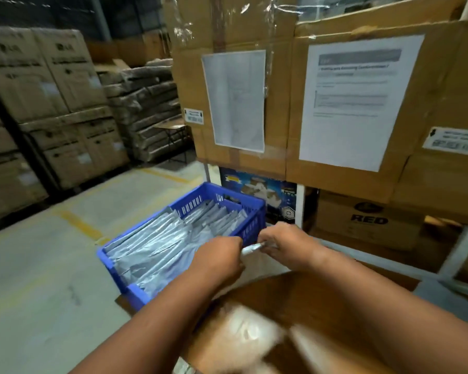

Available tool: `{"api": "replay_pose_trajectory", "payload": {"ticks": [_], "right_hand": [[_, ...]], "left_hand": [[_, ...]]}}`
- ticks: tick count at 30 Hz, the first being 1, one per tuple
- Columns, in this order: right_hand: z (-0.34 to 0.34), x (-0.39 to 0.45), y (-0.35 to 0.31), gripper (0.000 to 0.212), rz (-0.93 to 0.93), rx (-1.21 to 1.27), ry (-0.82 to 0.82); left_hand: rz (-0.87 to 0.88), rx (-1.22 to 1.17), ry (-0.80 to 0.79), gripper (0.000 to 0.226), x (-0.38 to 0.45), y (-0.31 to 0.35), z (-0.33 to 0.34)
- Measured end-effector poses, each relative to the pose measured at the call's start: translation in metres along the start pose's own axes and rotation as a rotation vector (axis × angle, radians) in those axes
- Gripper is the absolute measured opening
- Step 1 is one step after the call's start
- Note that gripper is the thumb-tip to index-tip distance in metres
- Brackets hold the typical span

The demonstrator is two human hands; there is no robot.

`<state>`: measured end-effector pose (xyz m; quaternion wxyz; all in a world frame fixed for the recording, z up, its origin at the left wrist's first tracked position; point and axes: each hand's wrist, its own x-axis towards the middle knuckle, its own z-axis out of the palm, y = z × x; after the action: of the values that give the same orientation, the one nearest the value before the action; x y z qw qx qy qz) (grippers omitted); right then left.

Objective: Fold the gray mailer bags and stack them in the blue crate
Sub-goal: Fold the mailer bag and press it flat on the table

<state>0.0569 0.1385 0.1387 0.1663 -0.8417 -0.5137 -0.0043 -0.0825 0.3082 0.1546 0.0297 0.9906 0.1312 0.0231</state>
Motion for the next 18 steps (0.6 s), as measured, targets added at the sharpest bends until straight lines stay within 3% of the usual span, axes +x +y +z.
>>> {"api": "replay_pose_trajectory", "payload": {"ticks": [7,13,18], "right_hand": [[-0.034,0.095,-0.06,0.004,-0.209,-0.088,0.074],[-0.003,0.164,-0.109,0.015,-0.32,-0.281,-0.022],[0.035,0.192,-0.106,0.01,-0.336,-0.419,-0.173]], "left_hand": [[-0.163,-0.012,0.181,0.026,-0.022,-0.075,-0.064],[-0.321,-0.011,0.122,0.025,-0.049,-0.147,-0.051],[-0.371,-0.026,0.057,0.023,-0.049,-0.173,-0.019]]}}
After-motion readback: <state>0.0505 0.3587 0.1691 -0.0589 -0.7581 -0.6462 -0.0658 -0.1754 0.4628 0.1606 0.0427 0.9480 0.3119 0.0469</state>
